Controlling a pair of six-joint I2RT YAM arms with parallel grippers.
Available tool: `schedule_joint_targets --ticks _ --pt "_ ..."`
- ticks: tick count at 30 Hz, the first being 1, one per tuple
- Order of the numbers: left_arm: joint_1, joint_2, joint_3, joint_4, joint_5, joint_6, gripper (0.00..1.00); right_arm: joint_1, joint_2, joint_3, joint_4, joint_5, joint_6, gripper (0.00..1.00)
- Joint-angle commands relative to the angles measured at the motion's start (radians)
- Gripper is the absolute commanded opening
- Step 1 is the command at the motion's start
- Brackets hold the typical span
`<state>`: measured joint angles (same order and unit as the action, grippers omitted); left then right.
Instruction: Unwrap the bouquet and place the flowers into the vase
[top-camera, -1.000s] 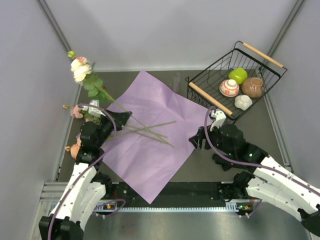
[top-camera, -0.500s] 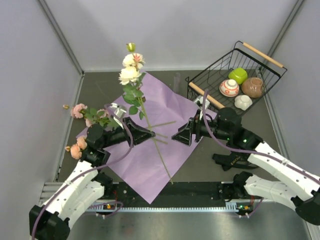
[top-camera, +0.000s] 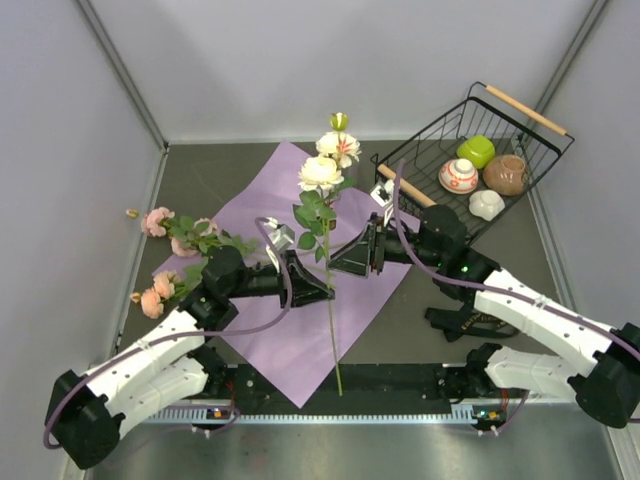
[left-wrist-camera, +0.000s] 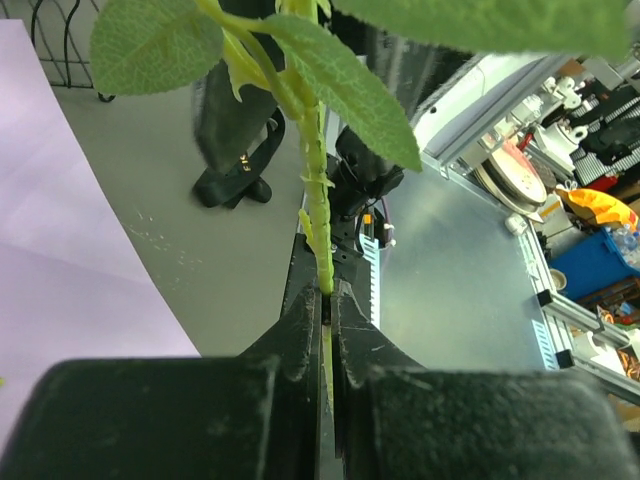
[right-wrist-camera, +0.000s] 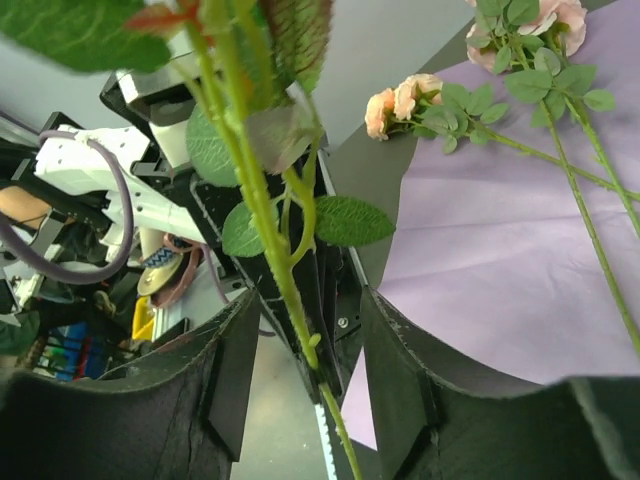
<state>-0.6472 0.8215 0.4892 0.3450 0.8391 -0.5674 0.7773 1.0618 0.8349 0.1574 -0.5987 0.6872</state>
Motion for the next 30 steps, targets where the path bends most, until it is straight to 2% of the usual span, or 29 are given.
schedule_joint_targets --ticks 1,4,9,10,12,14,15,16,17,20,21,23,25,28,30 --pt "-0.040 0.007 0.058 0.038 -0.031 0.054 0.00 0.010 0.010 0.049 0.096 -0.049 0.026 0.37" --pt "-0.054 0.025 0.066 0.038 -0.035 0.057 0.00 0.010 0.015 0.049 0.106 -0.053 0.029 0.27" --pt "-0.058 0.041 0.083 0.019 -0.047 0.072 0.00 0.010 0.027 0.052 0.139 -0.084 0.040 0.27" --pt "-0.058 0.041 0.087 0.006 -0.052 0.084 0.00 0.010 0.030 0.055 0.137 -0.084 0.038 0.21" --pt "-0.060 0.034 0.103 -0.009 -0.066 0.093 0.00 0.010 0.036 0.061 0.125 -0.082 0.034 0.02" --pt "-0.058 0.028 0.120 -0.058 -0.092 0.109 0.00 0.007 0.038 0.079 0.105 -0.050 0.012 0.00" --pt "-0.060 0.024 0.147 -0.090 -0.156 0.125 0.04 0.007 0.035 0.092 0.064 -0.032 -0.004 0.00" --pt "-0.058 0.018 0.163 -0.131 -0.194 0.132 0.20 0.008 0.027 0.110 0.030 0.026 -0.050 0.00" --pt "-0.058 -0.007 0.170 -0.176 -0.239 0.135 0.46 0.008 0.023 0.162 -0.011 0.065 -0.084 0.00" --pt "-0.057 -0.085 0.183 -0.222 -0.397 0.143 0.80 -0.012 0.024 0.297 -0.157 0.245 -0.208 0.00" --pt "-0.057 -0.109 0.186 -0.254 -0.478 0.159 0.82 -0.021 0.026 0.329 -0.207 0.290 -0.233 0.00" --pt "-0.058 -0.181 0.196 -0.302 -0.552 0.175 0.84 -0.039 0.036 0.413 -0.257 0.431 -0.299 0.00" --pt "-0.057 -0.226 0.215 -0.388 -0.673 0.202 0.85 -0.065 0.049 0.461 -0.262 0.563 -0.363 0.00" --pt "-0.058 -0.295 0.232 -0.481 -0.812 0.227 0.86 -0.110 0.095 0.575 -0.256 0.681 -0.441 0.00" --pt "-0.057 -0.306 0.250 -0.544 -0.828 0.236 0.85 -0.127 0.136 0.657 -0.227 0.747 -0.506 0.00"
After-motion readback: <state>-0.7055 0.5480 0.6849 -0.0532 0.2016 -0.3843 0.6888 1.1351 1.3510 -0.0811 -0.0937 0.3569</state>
